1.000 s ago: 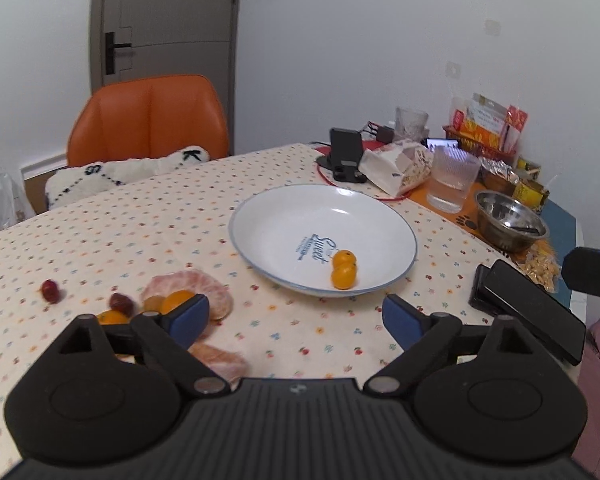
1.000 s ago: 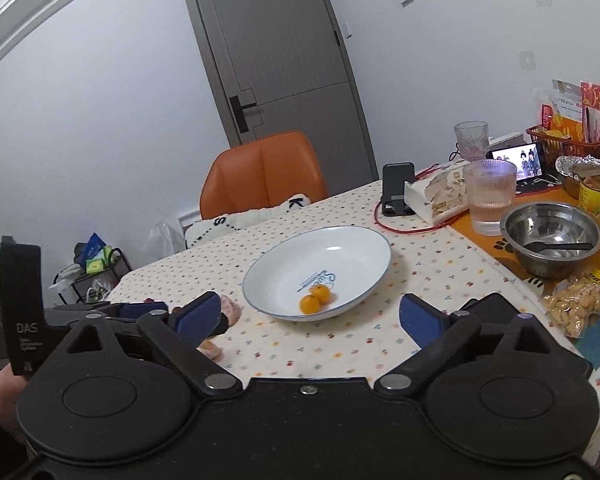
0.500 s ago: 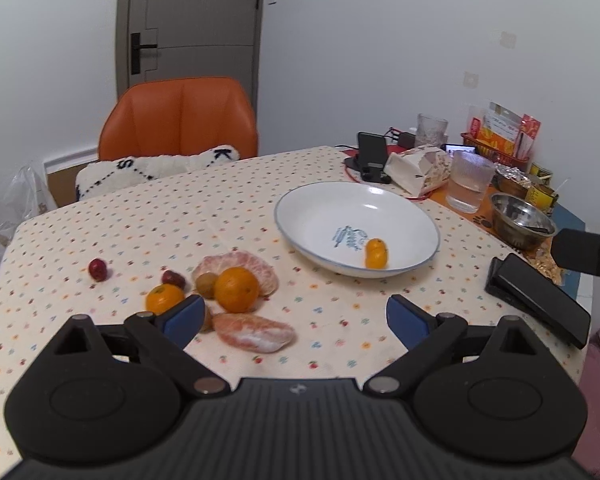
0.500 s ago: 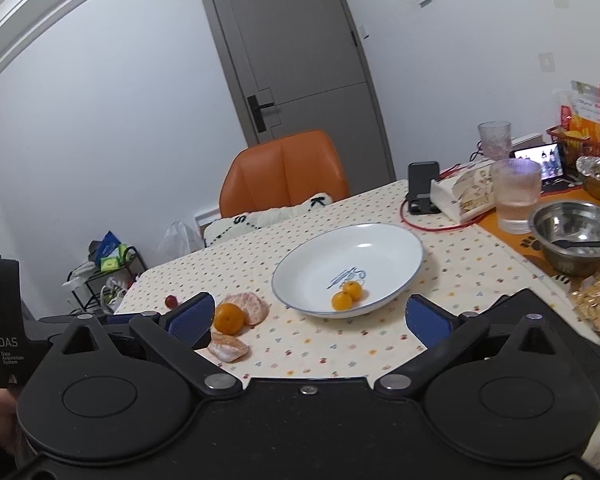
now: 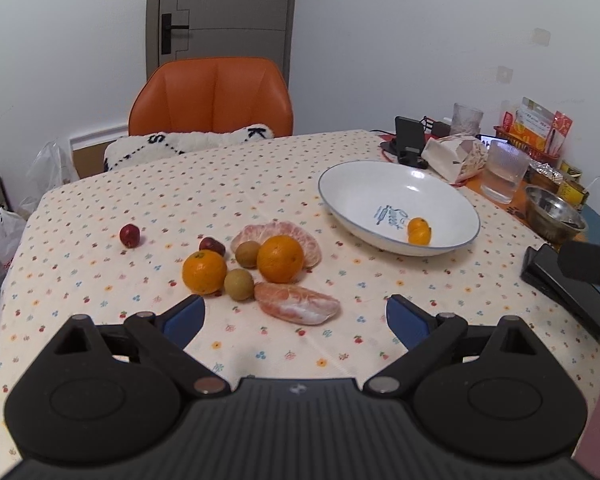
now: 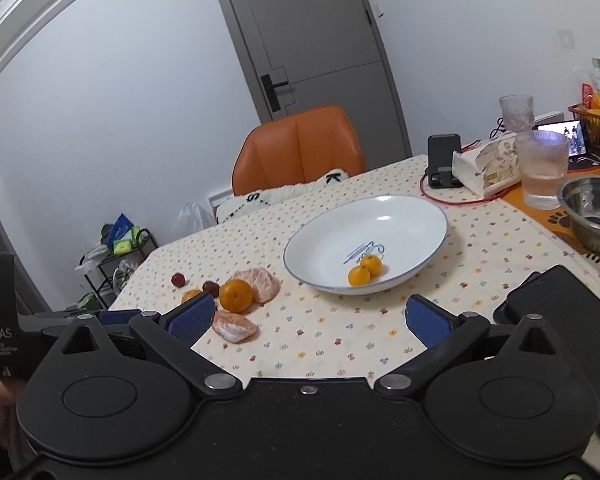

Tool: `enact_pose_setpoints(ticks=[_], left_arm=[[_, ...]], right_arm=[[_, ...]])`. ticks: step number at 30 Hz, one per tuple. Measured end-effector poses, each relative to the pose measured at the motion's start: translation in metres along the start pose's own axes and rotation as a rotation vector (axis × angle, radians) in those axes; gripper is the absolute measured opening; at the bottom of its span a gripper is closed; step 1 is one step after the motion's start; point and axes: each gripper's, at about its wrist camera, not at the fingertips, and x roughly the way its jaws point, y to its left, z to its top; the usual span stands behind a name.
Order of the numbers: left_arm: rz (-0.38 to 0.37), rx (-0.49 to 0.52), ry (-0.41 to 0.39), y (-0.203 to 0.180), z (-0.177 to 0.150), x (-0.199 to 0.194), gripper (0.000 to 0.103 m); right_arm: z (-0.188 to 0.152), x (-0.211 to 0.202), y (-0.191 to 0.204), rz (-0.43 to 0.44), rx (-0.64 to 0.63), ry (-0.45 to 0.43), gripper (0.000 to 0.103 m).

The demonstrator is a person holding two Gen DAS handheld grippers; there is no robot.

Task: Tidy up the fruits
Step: 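Withdraw both open tools from the bowl back toward the fruit pile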

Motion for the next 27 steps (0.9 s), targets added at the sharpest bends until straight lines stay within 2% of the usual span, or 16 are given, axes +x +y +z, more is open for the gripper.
enact_pose_setpoints(ticks=[7, 11, 21, 25, 27], left_arm=[[0.030, -0.019, 0.022, 0.001, -0.006, 0.011, 0.096], [0.045, -0.058, 0.021, 0.005, -0.010, 0.017, 0.096], [0.070, -0.093, 0.013, 0.015, -0.014, 0.023, 0.091], [0.082, -0.110, 0.004, 0.023, -0.012, 0.023, 0.086], [0.079, -0.125, 0.009, 0.026, -0.010, 0.025, 0.080]], right_arm=[[-0.007, 0.014, -0.010, 0.010, -0.013, 0.035, 0.103], [-0.012, 0.024, -0.018, 0.007, -0.017, 0.059, 0.091], [-0.023, 0.066, -0.007, 0.128, -0.038, 0.148, 0.070], [-0.024, 0.084, 0.003, 0.185, -0.047, 0.168, 0.069], [-0.024, 0.094, 0.009, 0.212, -0.050, 0.175, 0.068]])
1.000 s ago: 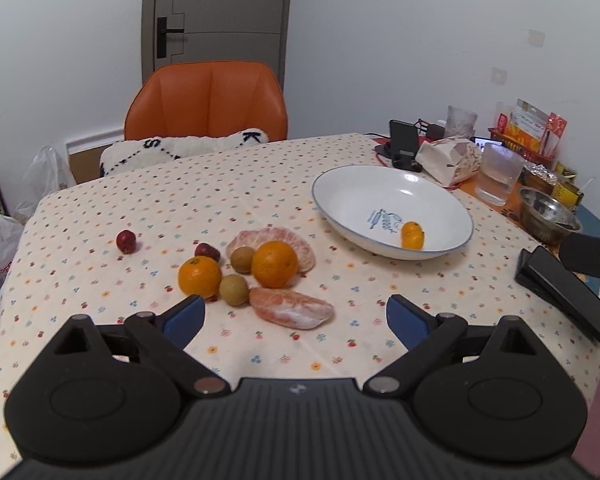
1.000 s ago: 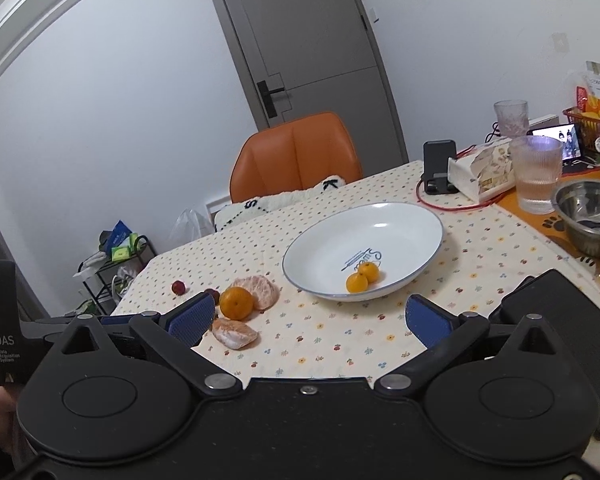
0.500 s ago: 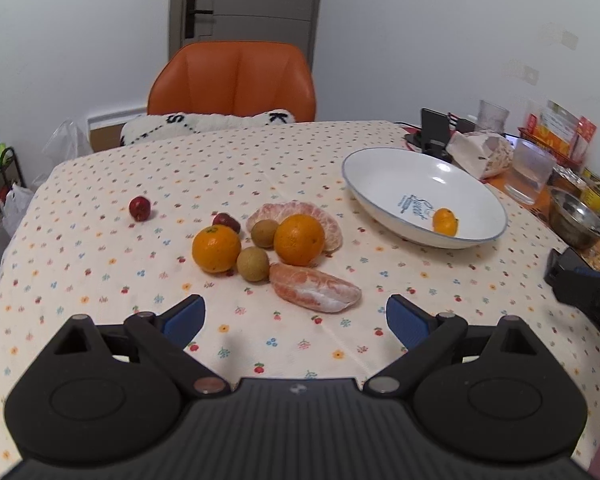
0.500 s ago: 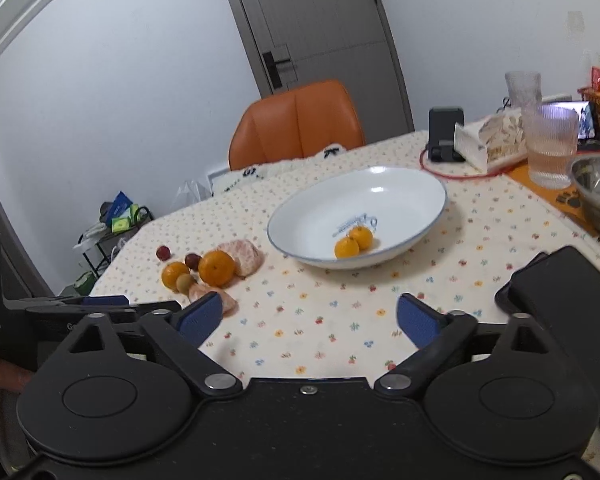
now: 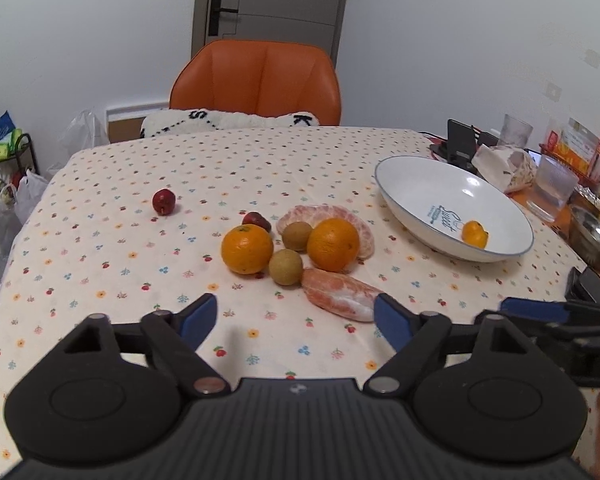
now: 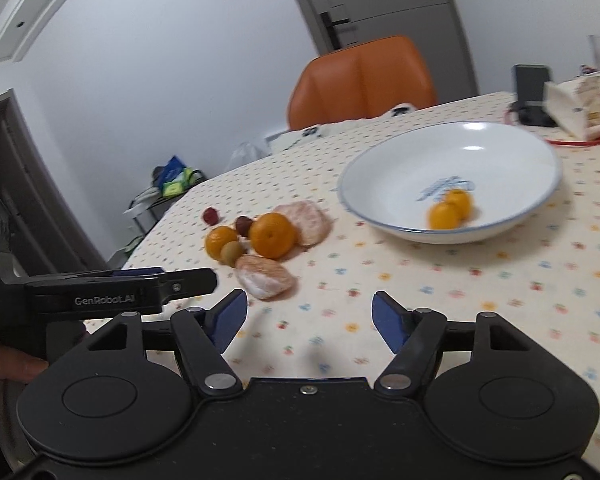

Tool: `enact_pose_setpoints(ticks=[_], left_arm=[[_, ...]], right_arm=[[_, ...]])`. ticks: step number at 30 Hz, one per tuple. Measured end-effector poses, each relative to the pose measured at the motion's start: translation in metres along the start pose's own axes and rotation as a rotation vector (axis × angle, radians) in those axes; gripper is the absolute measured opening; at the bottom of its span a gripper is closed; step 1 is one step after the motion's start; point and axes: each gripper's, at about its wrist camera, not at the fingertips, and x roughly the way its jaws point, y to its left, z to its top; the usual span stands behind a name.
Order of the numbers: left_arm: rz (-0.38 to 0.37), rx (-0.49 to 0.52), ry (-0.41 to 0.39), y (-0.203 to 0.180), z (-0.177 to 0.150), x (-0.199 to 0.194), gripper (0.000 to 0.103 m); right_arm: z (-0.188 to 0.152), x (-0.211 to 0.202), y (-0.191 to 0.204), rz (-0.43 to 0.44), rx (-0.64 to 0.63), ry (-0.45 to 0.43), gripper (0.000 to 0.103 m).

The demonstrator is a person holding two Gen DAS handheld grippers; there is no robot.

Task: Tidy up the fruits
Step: 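Withdraw both open tools from the bowl back toward the fruit pile, then close the right tool on a peeled tangerine while the left tool grasps a kiwi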

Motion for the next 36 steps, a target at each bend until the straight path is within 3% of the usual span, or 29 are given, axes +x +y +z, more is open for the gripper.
enact_pose_setpoints(ticks=[4, 6, 8, 18, 22, 24, 26, 36], left_arm=[[0.006, -0.022, -0.022, 0.004, 0.005, 0.001, 0.074], [0.010, -0.043, -0.020, 0.007, 0.008, 0.004, 0.060], [0.004, -0.059, -0.019, 0.009, 0.011, 0.005, 0.053], [0.024, -0.102, -0.013, 0.025, 0.012, 0.012, 0.040], [0.033, -0.120, -0.008, 0.031, 0.013, 0.014, 0.036], [0.029, -0.118, -0.005, 0.031, 0.014, 0.016, 0.036], [0.022, -0.113, 0.000, 0.030, 0.014, 0.018, 0.036], [-0.016, -0.073, 0.019, 0.010, 0.016, 0.031, 0.036]], right_arm=[[0.005, 0.023, 0.008, 0.044, -0.006, 0.018, 0.065], [0.007, 0.035, 0.012, 0.065, -0.008, 0.033, 0.062], [0.009, 0.046, 0.015, 0.071, -0.013, 0.053, 0.060], [0.020, 0.075, 0.026, 0.065, -0.098, 0.091, 0.058], [0.022, 0.081, 0.030, 0.077, -0.124, 0.096, 0.057], [0.023, 0.082, 0.031, 0.079, -0.138, 0.101, 0.045], [0.023, 0.083, 0.031, 0.068, -0.149, 0.103, 0.041], [0.021, 0.065, 0.019, 0.081, -0.135, 0.116, 0.037]])
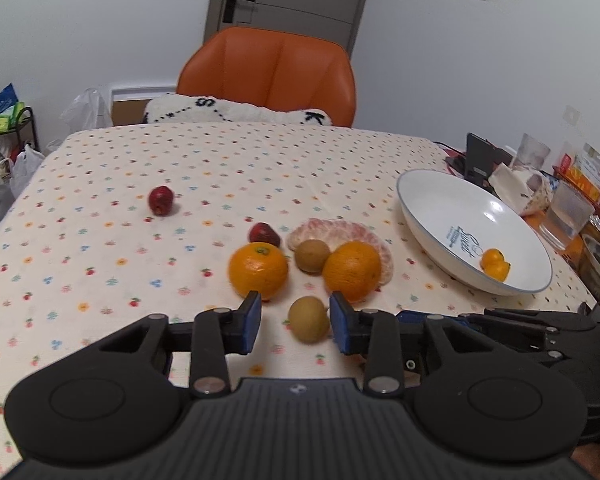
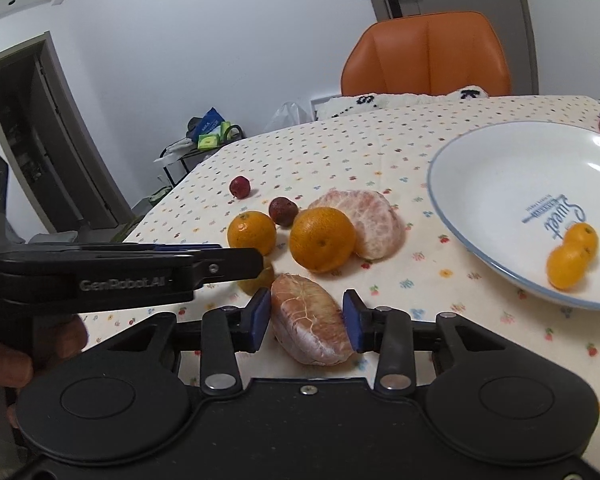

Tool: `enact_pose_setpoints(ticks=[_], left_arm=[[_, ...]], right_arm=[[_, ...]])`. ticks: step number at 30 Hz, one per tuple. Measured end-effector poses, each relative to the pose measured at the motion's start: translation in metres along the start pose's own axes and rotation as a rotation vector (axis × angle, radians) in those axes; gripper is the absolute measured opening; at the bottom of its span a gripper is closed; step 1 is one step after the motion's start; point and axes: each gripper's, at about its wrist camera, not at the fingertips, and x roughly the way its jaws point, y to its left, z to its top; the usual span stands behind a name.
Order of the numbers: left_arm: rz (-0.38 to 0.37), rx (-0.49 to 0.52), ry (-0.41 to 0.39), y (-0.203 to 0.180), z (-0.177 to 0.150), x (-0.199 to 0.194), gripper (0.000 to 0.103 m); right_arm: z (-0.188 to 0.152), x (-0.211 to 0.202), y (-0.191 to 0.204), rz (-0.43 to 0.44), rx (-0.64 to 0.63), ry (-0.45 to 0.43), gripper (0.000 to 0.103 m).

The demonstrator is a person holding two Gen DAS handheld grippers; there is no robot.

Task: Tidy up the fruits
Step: 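Close the right tool on a peeled tangerine while the left tool grasps a kiwi, then carry the kiwi and peeled tangerine into the white bowl and open both tools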

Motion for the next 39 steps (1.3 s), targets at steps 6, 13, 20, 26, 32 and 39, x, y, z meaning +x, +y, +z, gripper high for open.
enact_pose_setpoints(ticks=[6, 13, 20, 26, 32, 39], left_arm=[[-0.004, 0.019, 0.032, -0.012, -0.004, 0.013, 0.036], [0.016, 0.051, 0.041, -0.019, -0.011, 0.014, 0.022], [0.018, 0.062, 0.023, -0.025, -0.007, 0.000, 0.022], [0.005, 0.079, -0.002, -0.038, -0.002, -0.011, 0.022], [-0.009, 0.096, -0.018, -0.053, 0.002, -0.017, 0.022], [-0.020, 0.113, -0.038, -0.067, 0.007, -0.021, 0.022]], right_arm=[[-0.006, -0.014, -0.010, -0.036, 0.017, -0.010, 0.037], [-0.009, -0.021, -0.018, -0.062, 0.021, -0.015, 0.036], [-0.008, -0.033, -0.019, -0.066, 0.033, -0.042, 0.035], [-0.005, -0.051, -0.022, -0.073, 0.038, -0.071, 0.035], [-0.002, -0.067, -0.026, -0.084, 0.038, -0.101, 0.035], [0.002, -0.083, -0.032, -0.097, 0.037, -0.129, 0.035]])
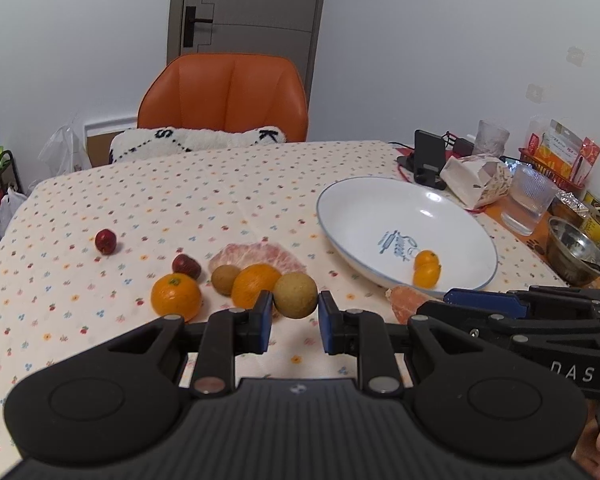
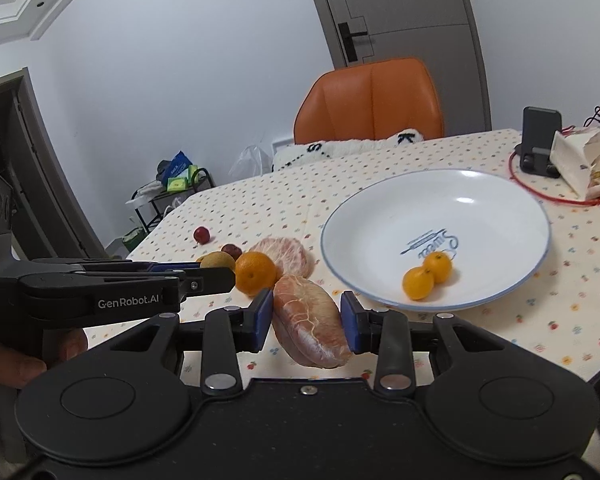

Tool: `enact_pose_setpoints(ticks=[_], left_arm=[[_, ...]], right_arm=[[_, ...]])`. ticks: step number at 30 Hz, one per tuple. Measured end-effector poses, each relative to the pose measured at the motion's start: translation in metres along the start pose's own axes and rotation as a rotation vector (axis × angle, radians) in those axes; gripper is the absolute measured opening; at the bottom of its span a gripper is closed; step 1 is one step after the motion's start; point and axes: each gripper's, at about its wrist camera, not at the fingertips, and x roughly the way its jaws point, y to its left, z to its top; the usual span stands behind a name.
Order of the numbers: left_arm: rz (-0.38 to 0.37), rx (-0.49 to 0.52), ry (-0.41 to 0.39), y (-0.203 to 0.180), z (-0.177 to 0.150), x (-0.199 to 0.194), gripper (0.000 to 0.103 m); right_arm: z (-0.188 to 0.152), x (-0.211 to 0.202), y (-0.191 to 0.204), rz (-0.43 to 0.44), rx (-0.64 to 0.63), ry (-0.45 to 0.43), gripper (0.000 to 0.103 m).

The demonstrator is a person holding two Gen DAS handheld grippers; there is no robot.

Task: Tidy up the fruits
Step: 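Carry the kiwi and peeled tangerine into the white bowl and open both tools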

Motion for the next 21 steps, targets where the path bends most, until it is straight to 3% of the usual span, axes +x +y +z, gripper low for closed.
enact_pose_setpoints(ticks=[21], left_arm=[[-0.039, 0.054, -0.015, -0.041, 0.020, 0.021, 0.022]], right_arm=[[0.014, -0.017, -0.050, -0.065, 0.053, -0.057, 0.034]])
